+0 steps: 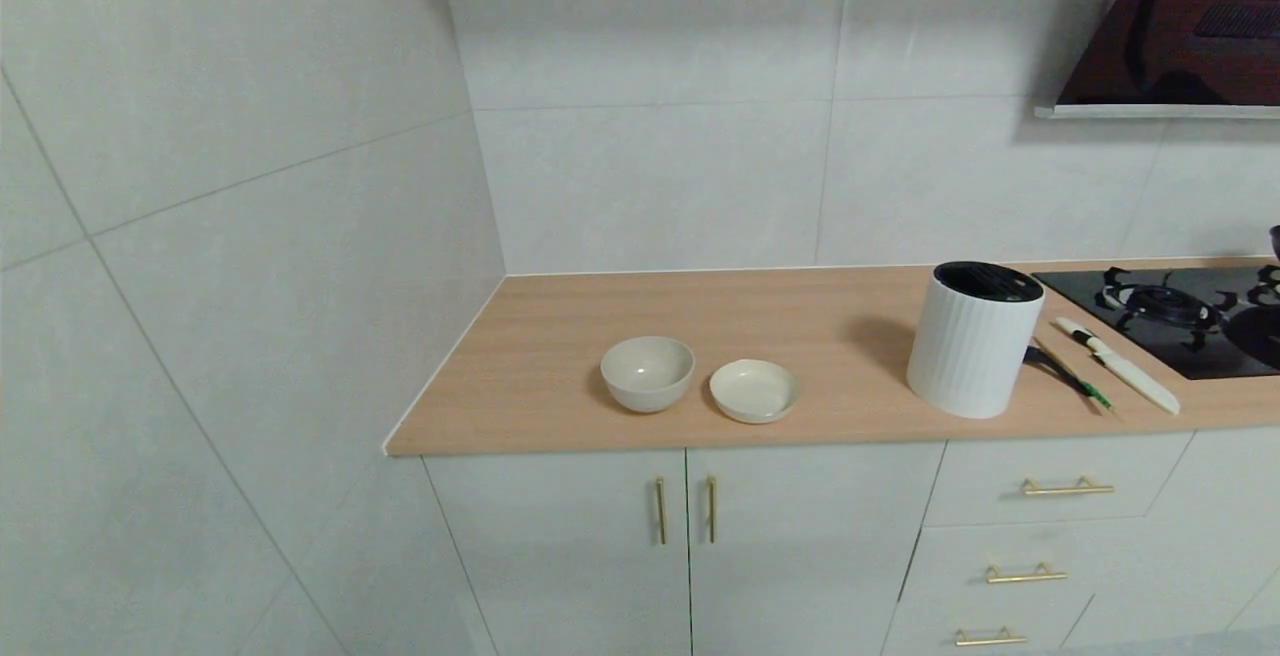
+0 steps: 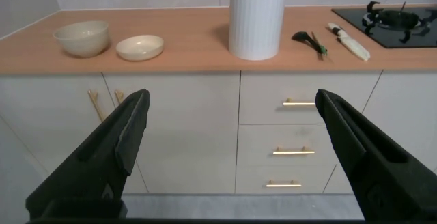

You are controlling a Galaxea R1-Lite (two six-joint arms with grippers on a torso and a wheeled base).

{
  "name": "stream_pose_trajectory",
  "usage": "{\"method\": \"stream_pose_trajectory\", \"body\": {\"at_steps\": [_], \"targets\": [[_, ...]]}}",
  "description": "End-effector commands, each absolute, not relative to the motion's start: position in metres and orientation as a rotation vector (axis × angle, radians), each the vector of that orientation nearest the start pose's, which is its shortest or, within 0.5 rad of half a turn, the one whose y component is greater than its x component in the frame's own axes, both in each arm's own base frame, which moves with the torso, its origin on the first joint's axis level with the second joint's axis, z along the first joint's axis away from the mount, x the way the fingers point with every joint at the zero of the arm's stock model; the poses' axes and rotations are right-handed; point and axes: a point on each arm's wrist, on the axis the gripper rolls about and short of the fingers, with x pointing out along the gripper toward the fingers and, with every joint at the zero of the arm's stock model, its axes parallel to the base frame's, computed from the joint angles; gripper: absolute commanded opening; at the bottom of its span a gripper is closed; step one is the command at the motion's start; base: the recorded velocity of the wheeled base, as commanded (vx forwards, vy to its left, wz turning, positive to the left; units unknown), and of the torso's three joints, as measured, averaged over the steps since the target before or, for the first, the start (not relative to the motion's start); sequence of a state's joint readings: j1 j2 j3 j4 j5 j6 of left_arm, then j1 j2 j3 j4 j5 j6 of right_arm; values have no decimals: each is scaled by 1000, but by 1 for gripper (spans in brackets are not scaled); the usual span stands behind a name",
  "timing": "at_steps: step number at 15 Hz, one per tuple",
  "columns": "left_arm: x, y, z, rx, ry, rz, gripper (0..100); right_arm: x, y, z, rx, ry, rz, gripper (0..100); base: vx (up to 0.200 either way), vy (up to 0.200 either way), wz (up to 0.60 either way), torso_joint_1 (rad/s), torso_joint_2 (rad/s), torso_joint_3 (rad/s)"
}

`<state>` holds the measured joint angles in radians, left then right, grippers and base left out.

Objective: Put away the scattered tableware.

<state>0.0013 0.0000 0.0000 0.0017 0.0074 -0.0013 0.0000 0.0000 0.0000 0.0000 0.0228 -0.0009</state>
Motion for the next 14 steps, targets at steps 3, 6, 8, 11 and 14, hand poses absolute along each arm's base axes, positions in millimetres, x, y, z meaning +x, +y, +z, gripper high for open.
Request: {"method": "stream_pose_trajectory", "body": {"at_steps": [3, 6, 8, 11, 14], "targets": [[-23, 0, 75, -2, 2, 9, 100, -23, 1, 75, -2, 0, 23, 100, 0, 0, 0, -165, 372, 194], [-23, 0, 75, -2, 2, 9, 100, -23, 1, 75, -2, 0, 23, 100, 0, 0, 0, -183, 396, 214], [-23, 0, 75, -2, 2, 9, 100, -23, 1, 75, -2, 0, 23, 100, 0, 0, 0, -232, 510, 283], [-23, 0, 75, -2, 2, 9, 100, -23, 1, 75, -2, 0, 23, 100, 0, 0, 0, -248, 543, 300], [-23, 0, 75, -2, 2, 9, 100, -23, 1, 75, -2, 0, 23, 100, 0, 0, 0, -240, 546, 299]]}}
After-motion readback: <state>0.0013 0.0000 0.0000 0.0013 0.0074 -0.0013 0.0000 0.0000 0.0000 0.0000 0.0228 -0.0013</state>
